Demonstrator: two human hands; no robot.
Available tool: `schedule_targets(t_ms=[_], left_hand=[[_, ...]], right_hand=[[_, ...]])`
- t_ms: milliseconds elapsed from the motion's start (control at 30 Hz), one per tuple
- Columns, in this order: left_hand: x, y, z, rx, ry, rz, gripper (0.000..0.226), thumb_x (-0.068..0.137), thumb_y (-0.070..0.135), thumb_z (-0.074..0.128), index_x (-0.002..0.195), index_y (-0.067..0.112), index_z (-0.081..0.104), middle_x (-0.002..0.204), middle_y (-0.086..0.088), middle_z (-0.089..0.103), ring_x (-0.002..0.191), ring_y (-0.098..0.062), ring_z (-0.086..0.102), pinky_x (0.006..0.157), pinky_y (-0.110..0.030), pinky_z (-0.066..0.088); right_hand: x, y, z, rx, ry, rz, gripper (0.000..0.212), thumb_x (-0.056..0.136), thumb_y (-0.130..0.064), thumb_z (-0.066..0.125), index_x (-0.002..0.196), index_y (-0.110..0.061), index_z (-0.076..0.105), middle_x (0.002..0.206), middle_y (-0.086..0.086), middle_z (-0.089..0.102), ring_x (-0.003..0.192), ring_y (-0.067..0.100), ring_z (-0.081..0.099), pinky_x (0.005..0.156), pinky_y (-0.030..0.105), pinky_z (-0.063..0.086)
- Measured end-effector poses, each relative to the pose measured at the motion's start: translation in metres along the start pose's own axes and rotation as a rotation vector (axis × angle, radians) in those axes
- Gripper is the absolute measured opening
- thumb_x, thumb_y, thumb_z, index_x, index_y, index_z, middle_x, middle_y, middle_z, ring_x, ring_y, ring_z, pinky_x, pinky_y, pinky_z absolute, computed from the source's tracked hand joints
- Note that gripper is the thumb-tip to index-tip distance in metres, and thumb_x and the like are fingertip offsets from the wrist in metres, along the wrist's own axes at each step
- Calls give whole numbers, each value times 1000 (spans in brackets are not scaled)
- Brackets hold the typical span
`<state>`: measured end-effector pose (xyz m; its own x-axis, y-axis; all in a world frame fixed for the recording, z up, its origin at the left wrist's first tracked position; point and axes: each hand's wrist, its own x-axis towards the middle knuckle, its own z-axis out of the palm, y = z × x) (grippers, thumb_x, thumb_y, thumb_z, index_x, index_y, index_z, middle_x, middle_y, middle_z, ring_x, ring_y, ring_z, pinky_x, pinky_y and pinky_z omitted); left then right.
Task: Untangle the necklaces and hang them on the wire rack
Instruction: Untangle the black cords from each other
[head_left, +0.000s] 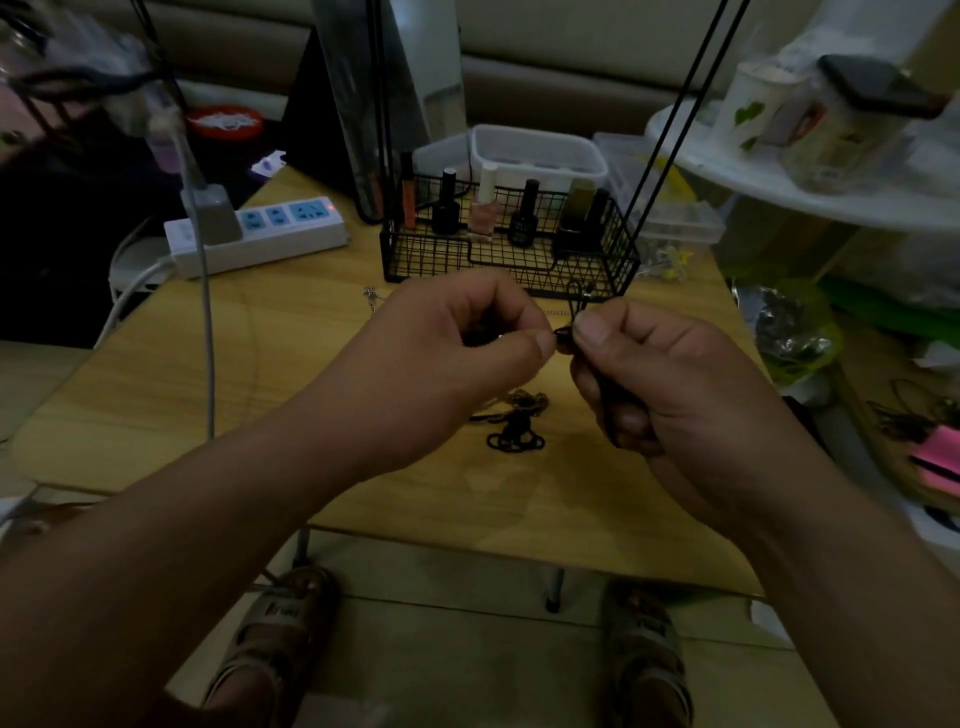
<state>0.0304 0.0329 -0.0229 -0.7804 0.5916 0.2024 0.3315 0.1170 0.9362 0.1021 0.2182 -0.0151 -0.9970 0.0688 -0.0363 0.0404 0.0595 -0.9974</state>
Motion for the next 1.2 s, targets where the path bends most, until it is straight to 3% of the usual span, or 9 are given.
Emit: schedule_targets(t_ms=[100, 233, 433, 500, 567, 700, 833, 1000, 1200], left_hand=[[1, 0, 1, 14, 5, 0, 9, 97, 20, 67, 89, 18, 71, 86, -16, 67, 69, -23, 54, 63, -27, 46], [1, 0, 3, 54, 22, -4, 8, 95, 17, 68, 88, 14, 72, 77, -4, 67, 63, -7, 52, 58, -19, 43], [2, -3, 4, 36, 31, -11, 6, 93, 12, 65, 88, 13, 69, 87, -10, 72, 73, -23, 62, 65, -24, 48], [3, -3, 4, 0, 35, -31, 8, 94, 10, 63, 87, 11, 66, 83, -1, 74, 70, -9, 65, 66, -15, 48], [4, -2, 4, -39, 33, -64, 12, 96, 7, 60, 86, 13, 63, 81, 3, 75, 62, 1, 58, 62, -14, 44], [5, -1, 4, -140, 39, -125, 15, 99, 5, 58, 87, 14, 61, 82, -5, 76, 61, -12, 45, 59, -25, 40], [6, 1, 5, -180, 21, -146, 13, 98, 7, 58, 88, 14, 61, 79, -6, 75, 59, -13, 41, 57, -25, 38], [5, 1, 6, -170, 5, -129, 12, 97, 7, 59, 87, 13, 62, 74, -2, 73, 60, -15, 41, 56, -23, 36], [5, 0, 6, -113, -9, -79, 11, 94, 2, 62, 87, 10, 65, 69, 4, 71, 54, 1, 52, 56, -11, 41]], right_hand=[[-2, 1, 0, -121, 44, -43, 21, 101, -29, 58, 85, -17, 66, 67, 1, 57, 48, 7, 37, 46, 18, 33], [-4, 1, 2, -238, 89, -93, 21, 99, -32, 61, 90, -15, 69, 67, -3, 61, 50, 5, 42, 50, 17, 37], [-4, 2, 7, -218, 141, -50, 22, 101, -29, 58, 85, -18, 68, 58, -10, 59, 48, 3, 43, 50, 20, 37], [-3, 3, 8, -146, 134, -21, 21, 103, -24, 56, 87, -15, 67, 57, -9, 60, 47, 8, 38, 47, 22, 32], [-1, 4, 7, -97, 137, -8, 18, 103, -22, 57, 90, -13, 66, 61, -6, 63, 47, 11, 34, 46, 23, 29], [0, 5, 2, -102, 168, -34, 5, 101, -19, 61, 100, -14, 64, 75, -1, 67, 52, 13, 40, 46, 24, 33], [-2, 6, -3, -318, 210, -225, 18, 97, -18, 68, 102, -31, 57, 105, 2, 67, 64, 22, 50, 58, 32, 44], [-9, 5, 1, -571, 199, -409, 14, 90, -26, 73, 99, -29, 63, 78, -19, 52, 60, 13, 44, 55, 16, 35], [-6, 8, 2, -794, 255, -505, 12, 89, -30, 76, 99, -28, 69, 85, -22, 49, 67, 5, 47, 58, 14, 30]])
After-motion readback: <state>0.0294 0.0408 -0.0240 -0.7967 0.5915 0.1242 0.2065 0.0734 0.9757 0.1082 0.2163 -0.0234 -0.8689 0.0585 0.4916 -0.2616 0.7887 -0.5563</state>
